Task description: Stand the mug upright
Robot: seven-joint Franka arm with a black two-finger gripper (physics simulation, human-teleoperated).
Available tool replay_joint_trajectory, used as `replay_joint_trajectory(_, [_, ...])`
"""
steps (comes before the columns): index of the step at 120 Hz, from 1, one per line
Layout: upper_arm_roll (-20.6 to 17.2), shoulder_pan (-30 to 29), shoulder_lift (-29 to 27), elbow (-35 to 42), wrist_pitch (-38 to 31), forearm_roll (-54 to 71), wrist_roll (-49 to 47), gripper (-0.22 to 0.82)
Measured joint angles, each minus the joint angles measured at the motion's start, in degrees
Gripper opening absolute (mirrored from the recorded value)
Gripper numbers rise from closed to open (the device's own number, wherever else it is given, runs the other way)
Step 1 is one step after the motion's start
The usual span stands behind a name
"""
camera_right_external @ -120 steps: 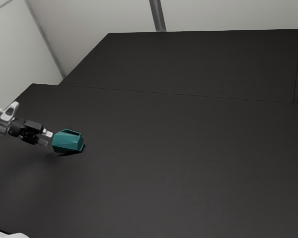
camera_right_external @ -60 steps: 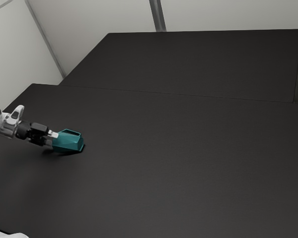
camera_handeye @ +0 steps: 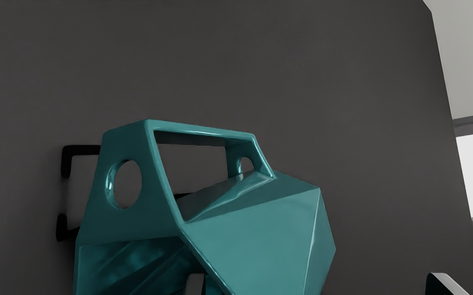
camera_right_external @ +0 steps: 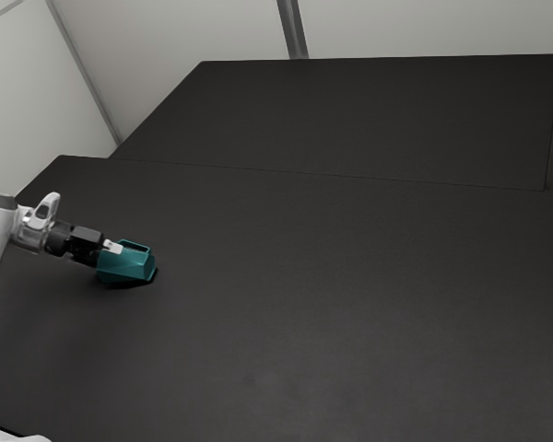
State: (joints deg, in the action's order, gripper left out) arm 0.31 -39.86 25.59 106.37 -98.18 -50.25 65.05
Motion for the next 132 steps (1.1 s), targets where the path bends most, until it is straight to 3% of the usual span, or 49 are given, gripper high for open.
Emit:
replay_joint_trajectory(16, [-0.1,0.4,0.0,0.1,0.0,0.0,0.3,0.54])
replay_joint_trajectory(69, [-0.1,0.7,-0.4,0.1,0.3,-0.1,0.9,-0.04])
replay_joint_trajectory(95, [-0.4,1.2,-1.5,0.2,0.3,-0.1,1.0,-0.14])
replay_joint_trajectory(132, [-0.3,4.3,-7.5,2.0,-0.1,0.6,0.7,-0.17])
